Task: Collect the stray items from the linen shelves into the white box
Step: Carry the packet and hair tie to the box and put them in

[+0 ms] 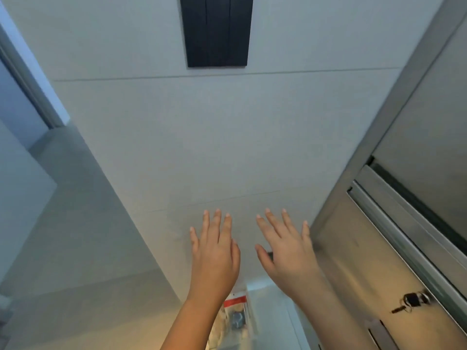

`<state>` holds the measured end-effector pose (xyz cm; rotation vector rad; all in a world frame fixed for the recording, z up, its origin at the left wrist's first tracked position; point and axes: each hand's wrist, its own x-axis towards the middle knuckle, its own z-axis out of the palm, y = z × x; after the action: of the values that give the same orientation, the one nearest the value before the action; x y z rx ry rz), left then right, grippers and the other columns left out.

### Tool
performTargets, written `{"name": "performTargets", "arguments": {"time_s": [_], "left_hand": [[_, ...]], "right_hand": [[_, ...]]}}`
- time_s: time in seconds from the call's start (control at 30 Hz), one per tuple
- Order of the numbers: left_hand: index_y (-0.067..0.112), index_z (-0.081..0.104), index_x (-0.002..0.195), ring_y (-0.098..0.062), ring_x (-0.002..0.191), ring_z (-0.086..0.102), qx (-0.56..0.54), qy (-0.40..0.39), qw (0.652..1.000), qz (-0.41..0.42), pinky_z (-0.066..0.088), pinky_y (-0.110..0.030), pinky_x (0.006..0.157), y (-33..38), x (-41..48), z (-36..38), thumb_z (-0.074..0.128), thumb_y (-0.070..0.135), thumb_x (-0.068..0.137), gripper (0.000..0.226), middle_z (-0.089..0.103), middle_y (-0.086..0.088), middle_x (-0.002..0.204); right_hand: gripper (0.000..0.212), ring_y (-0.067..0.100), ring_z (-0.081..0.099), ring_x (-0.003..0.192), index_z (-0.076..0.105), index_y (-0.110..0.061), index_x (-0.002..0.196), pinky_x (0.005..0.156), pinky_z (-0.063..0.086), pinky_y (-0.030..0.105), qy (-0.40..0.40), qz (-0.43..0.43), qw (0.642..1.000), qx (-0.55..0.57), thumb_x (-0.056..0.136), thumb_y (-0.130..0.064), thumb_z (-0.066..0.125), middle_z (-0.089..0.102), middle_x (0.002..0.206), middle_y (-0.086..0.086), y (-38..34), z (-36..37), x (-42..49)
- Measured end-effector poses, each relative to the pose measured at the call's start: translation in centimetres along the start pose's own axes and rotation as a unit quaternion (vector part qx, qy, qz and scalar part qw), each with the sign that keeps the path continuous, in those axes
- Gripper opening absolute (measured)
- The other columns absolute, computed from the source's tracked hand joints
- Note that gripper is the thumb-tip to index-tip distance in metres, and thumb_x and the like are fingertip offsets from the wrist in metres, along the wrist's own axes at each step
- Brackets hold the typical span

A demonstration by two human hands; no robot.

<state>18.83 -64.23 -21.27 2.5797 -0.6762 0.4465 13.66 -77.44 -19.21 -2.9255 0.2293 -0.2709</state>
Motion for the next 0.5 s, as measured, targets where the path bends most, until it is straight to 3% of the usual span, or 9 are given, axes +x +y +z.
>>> {"name": "performTargets", "arguments": {"time_s": [0.1, 0.13, 0.23, 0.33, 0.5], "left_hand": [[-0.001, 0.059, 0.118, -0.044, 0.119, 0.048, -0.003, -0.01, 0.999, 0.053, 0.031, -0.065, 0.09, -1.3, 0.0, -1.9, 0.078, 0.004, 0.066, 0.056, 0.058, -0.02, 0.124], [0.0, 0.057, 0.122, -0.042, 0.123, 0.045, -0.011, -0.018, 0.998, 0.063, 0.026, -0.063, 0.094, -1.8, -0.2, -2.6, 0.076, 0.005, 0.07, 0.055, 0.056, -0.02, 0.128], [0.003, 0.046, 0.133, -0.034, 0.136, 0.021, -0.068, -0.053, 0.993, 0.079, 0.004, -0.053, 0.104, -2.9, -0.7, -4.6, 0.062, 0.008, 0.084, 0.052, 0.042, -0.016, 0.142], [-0.002, 0.056, 0.122, -0.043, 0.126, 0.04, -0.072, -0.047, 0.986, 0.144, 0.017, -0.06, 0.096, -3.2, -1.2, -6.2, 0.074, 0.002, 0.072, 0.053, 0.054, -0.021, 0.13], [-0.003, 0.061, 0.115, -0.047, 0.118, 0.047, -0.116, -0.02, 0.966, 0.229, 0.031, -0.068, 0.088, -1.8, -2.0, -7.7, 0.077, 0.003, 0.068, 0.05, 0.058, -0.022, 0.124]], "right_hand": [[0.058, 0.039, 0.04, 0.128, 0.053, -0.014, 0.13, 0.097, 0.028, 0.067, 0.042, 0.038, 0.997, -0.049, 0.078, -0.029, 0.072, 0.05, 0.137, 0.01, -2.7, -1.6, -1.0], [0.058, 0.039, 0.042, 0.127, 0.054, -0.014, 0.129, 0.097, 0.029, 0.067, 0.056, 0.051, 0.995, -0.057, 0.077, -0.028, 0.073, 0.051, 0.136, 0.01, -3.7, -2.0, -1.4], [0.058, 0.031, 0.021, 0.14, 0.036, -0.02, 0.142, 0.108, 0.015, 0.059, 0.053, 0.086, 0.994, -0.046, 0.089, -0.033, 0.056, 0.032, 0.15, 0.003, -6.3, -2.7, -2.6], [0.058, 0.039, 0.047, 0.123, 0.057, -0.011, 0.126, 0.091, 0.036, 0.067, 0.077, 0.131, 0.986, -0.061, 0.072, -0.023, 0.077, 0.055, 0.131, 0.011, -7.9, -3.8, -4.4], [0.056, 0.04, 0.052, 0.117, 0.061, -0.008, 0.12, 0.085, 0.039, 0.067, 0.134, 0.206, 0.967, -0.069, 0.068, -0.017, 0.08, 0.06, 0.125, 0.012, -9.4, -5.6, -7.8]]}}
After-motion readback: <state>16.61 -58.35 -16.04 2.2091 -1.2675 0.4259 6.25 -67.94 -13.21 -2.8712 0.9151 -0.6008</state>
